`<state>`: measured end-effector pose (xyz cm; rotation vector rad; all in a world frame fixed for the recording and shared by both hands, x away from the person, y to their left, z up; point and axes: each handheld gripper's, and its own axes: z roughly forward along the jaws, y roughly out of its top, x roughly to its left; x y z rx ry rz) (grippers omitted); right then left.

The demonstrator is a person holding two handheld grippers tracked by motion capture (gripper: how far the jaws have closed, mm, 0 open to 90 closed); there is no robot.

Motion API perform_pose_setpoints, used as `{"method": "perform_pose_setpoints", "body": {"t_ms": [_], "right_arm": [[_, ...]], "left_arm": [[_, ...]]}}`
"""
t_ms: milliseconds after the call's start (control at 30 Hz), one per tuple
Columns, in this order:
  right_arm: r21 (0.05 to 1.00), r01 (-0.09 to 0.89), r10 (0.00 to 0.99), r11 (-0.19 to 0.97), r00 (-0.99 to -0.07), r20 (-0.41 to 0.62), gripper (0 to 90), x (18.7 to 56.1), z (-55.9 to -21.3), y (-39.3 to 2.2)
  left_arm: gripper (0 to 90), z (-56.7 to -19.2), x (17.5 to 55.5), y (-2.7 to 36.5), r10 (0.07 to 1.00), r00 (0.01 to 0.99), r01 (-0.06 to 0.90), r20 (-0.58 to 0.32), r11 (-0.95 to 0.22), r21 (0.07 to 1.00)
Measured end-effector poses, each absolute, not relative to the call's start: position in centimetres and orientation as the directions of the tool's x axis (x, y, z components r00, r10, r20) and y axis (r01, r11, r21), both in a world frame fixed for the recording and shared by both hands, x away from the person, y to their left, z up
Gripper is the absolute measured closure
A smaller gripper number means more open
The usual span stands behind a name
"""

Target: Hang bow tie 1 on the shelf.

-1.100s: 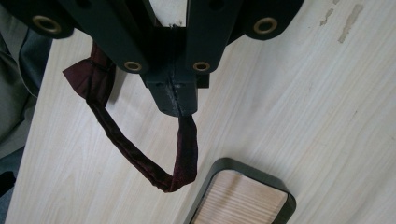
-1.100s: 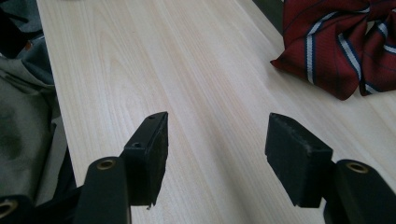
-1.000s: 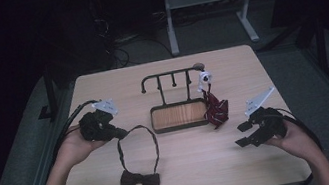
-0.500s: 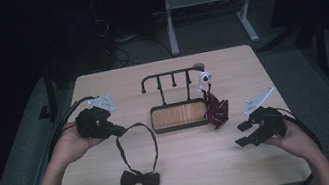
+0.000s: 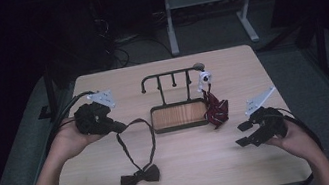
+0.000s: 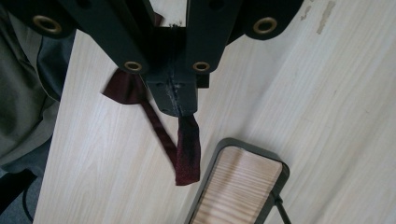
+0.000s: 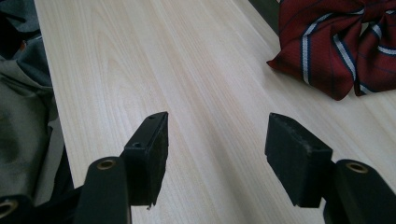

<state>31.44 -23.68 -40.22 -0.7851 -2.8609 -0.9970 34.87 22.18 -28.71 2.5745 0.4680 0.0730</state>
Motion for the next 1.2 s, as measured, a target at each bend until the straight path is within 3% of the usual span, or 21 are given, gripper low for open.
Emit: {"method": "perform_pose_setpoints", "body": {"t_ms": [1200], "right_arm": [[0.589, 0.468, 0.46, 0.659, -0.87, 0.177, 38.6, 31.5, -40.3, -24.3]], "left_arm": [[90.0, -26.2, 37.4, 20.9, 0.335, 0.942, 0.3, -0.023, -0.81, 0.505]]}}
